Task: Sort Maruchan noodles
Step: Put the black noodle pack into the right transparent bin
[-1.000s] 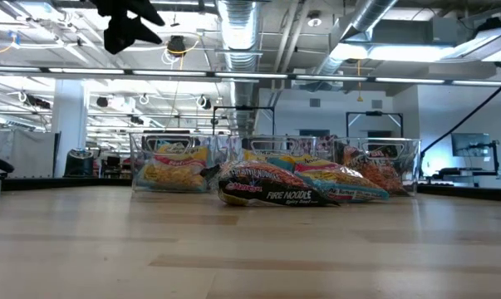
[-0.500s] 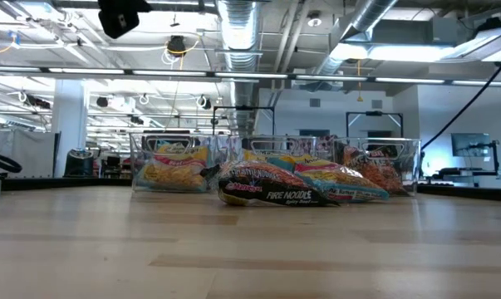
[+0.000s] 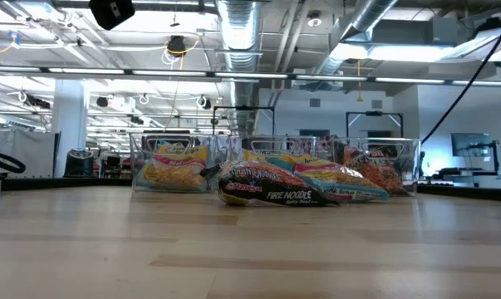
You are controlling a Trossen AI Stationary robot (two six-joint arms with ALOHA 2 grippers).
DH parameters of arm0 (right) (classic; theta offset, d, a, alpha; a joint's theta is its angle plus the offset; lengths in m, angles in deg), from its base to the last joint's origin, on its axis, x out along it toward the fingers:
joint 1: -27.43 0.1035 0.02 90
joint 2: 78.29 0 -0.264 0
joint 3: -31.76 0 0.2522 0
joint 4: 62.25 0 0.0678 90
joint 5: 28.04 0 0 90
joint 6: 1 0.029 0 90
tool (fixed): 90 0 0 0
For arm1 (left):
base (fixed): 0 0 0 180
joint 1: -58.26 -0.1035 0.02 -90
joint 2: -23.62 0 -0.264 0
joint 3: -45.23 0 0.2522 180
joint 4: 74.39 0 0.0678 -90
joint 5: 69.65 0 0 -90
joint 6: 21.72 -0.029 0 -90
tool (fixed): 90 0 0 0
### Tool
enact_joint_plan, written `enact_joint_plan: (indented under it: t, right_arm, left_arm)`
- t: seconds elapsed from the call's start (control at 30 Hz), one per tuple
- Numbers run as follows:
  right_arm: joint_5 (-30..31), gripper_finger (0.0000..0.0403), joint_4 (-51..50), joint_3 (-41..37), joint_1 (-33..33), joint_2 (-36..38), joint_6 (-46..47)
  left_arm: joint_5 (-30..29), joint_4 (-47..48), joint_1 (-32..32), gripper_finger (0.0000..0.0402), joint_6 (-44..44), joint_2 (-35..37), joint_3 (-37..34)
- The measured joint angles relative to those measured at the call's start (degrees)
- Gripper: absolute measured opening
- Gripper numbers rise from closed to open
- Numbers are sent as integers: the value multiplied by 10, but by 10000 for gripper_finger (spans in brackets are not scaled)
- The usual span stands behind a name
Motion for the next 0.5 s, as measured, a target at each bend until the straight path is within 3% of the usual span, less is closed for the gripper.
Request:
enact_joint_plan:
  t: [0.5]
  right_arm:
    - [28, 238, -130, -1, -2, -140, -21]
  left_arm:
    - [-45, 42, 2, 153, -4, 0, 0]
